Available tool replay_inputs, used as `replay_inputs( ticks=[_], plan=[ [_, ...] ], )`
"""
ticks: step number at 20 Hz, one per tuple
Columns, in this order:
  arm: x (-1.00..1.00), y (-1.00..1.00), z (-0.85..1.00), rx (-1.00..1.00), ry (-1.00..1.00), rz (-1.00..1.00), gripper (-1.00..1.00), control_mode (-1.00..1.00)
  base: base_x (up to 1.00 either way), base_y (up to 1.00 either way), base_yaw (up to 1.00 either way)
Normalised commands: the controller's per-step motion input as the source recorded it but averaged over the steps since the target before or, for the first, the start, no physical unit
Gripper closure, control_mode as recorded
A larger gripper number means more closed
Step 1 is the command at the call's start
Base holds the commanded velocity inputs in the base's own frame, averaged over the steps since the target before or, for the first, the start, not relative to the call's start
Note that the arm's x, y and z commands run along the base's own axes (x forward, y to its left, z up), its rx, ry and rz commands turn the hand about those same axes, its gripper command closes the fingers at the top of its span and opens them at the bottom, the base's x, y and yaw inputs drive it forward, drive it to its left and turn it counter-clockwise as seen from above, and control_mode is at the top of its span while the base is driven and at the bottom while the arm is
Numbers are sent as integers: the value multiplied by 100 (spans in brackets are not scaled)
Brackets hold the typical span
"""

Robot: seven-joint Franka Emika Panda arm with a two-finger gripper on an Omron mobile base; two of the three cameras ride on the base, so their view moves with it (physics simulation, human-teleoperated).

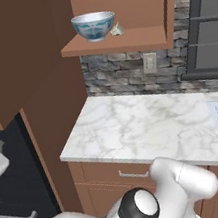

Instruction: Pick the mug and place it in the sink. Pick the bowl and place it in the open cabinet and then close the cabinet.

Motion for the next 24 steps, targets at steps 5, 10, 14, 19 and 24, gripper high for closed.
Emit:
replay_inputs(
  ticks=[5, 10, 14, 19, 24],
  plan=[
    [37, 58, -17, 0, -4, 0, -100, -100, 0, 0, 0],
    [24, 44, -26, 7, -8, -5, -100, -100, 0, 0, 0],
    [10, 10, -19, 12, -13, -15, -100, -100, 0, 0, 0],
    [10, 11, -5, 7, -17, -27, -100, -100, 0, 0, 0],
    [18, 15, -1, 5, -16, -28, -100, -100, 0, 0, 0]
  ],
)
